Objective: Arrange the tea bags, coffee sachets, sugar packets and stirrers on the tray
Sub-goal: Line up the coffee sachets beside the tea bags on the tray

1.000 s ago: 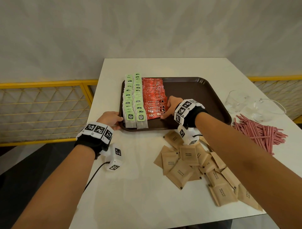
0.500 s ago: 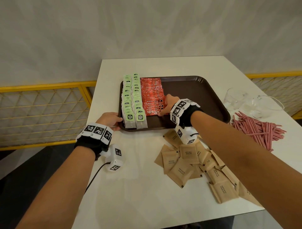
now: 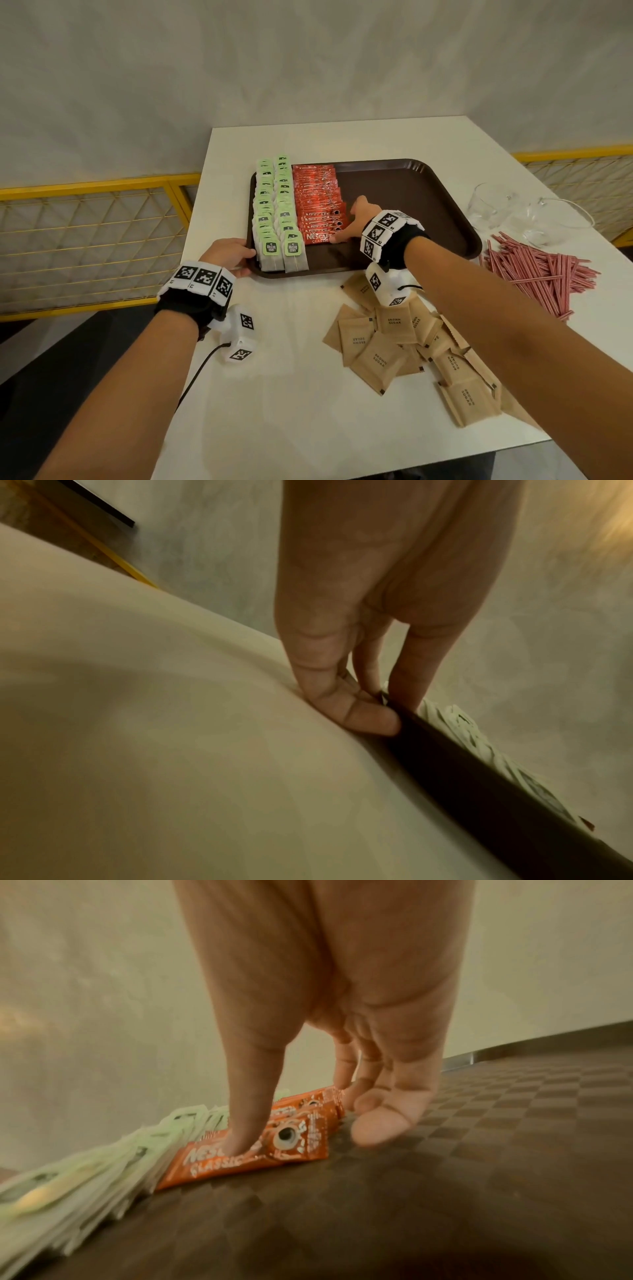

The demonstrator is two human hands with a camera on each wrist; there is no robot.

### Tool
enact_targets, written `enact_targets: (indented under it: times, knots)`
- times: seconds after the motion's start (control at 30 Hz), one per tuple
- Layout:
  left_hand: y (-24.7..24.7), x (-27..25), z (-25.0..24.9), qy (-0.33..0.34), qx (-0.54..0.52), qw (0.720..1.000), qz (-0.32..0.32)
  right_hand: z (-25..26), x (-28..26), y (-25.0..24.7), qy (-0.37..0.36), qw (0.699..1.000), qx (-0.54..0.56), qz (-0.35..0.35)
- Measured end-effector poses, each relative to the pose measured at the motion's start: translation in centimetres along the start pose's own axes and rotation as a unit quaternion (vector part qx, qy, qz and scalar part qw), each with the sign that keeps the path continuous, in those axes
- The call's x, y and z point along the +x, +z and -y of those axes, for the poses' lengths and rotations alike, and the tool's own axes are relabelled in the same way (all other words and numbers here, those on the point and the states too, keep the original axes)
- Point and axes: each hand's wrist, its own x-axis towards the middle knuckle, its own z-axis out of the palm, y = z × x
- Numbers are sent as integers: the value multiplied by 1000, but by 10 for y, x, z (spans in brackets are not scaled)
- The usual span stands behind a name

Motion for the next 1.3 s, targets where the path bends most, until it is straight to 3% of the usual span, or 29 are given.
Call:
enact_targets:
  times: [0.1, 0.23, 0.43, 0.6, 0.73, 1.17, 1.3]
  knots:
    - [0, 0, 0, -2, -8, 1000, -1, -2, 5, -2, 3, 997, 78, -24]
    - [1, -2, -2, -5, -16, 1000, -7, 3, 6, -4, 14, 989, 145, 1]
    - [2, -1, -1, -3, -13, 1000, -6, 12, 6, 9, -43, 995, 75, 56]
    - [0, -2, -3, -7, -1, 1000, 0, 10, 11, 19, -55, 995, -78, 40]
    - [-2, -3, -3, -10, 15, 1000, 7, 10, 14, 22, -69, 991, -113, 38]
    - [1, 3, -4, 13, -6, 1000, -6, 8, 2, 15, -61, 995, -35, 65]
    - [2, 6, -16, 51, -17, 998, -29, 8, 12, 5, -34, 989, 128, 60]
